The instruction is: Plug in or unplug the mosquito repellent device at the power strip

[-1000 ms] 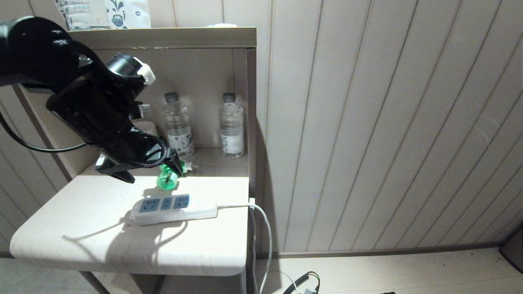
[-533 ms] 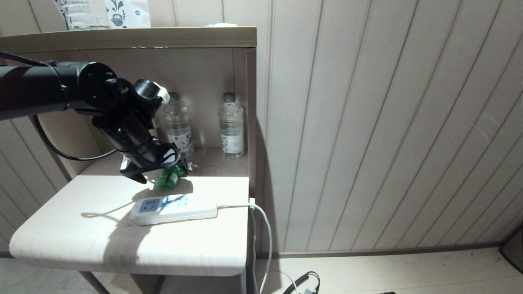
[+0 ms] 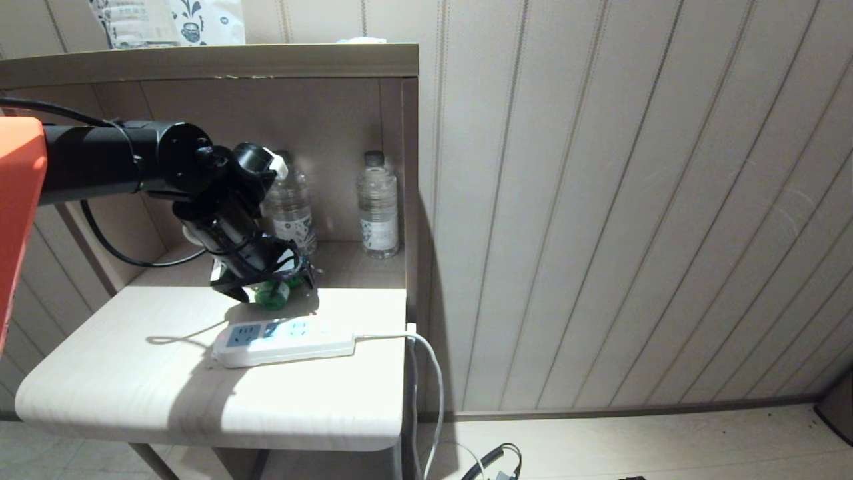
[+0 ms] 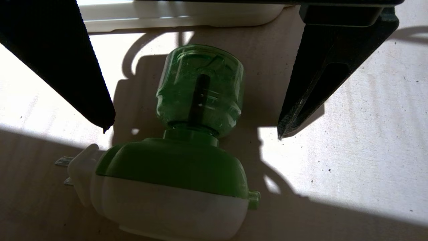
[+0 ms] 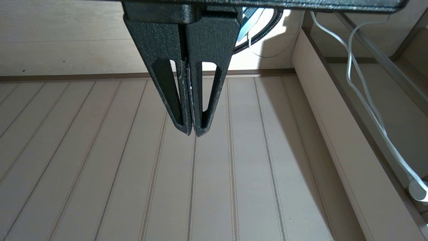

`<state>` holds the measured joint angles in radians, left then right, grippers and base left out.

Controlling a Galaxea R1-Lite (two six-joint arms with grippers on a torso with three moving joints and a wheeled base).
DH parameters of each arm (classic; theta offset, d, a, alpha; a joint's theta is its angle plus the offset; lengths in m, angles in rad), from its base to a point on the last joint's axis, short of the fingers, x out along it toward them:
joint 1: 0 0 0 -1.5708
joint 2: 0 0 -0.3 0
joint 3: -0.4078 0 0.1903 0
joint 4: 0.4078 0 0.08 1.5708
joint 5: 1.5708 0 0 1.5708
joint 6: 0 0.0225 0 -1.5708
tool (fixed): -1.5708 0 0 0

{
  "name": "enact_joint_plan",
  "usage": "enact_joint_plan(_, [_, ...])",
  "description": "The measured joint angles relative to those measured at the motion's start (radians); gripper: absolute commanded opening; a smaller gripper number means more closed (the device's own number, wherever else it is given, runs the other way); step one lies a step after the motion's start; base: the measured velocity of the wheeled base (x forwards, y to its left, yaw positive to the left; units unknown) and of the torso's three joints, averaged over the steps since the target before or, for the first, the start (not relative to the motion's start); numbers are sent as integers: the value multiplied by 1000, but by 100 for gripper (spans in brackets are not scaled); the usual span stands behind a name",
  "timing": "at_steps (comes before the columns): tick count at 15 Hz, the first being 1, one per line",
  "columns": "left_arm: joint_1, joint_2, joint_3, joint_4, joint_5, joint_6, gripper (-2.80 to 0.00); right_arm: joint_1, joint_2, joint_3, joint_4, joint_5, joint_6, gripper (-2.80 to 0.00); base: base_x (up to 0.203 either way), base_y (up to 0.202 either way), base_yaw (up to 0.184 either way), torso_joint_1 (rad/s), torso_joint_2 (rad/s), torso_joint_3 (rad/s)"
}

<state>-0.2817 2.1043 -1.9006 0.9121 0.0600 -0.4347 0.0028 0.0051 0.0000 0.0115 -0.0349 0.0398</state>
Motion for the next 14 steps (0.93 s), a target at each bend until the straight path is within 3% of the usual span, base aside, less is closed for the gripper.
enact_joint_plan(1, [0,2,0,-4,8,8,0,0,0,0,0,0,0,-280,0,0,0,0,0,0])
enact_joint_plan(2, [2,3,0,-11,29,21,-280,0,0,0,0,0,0,-280,0,0,0,0,0,0])
enact_joint_plan(5, [5,4,0,-15,87,44,-280,0,0,0,0,0,0,-280,0,0,0,0,0,0])
enact_joint_plan(14, [10,-4,6,-17,97,78,-280,0,0,0,0,0,0,-280,0,0,0,0,0,0])
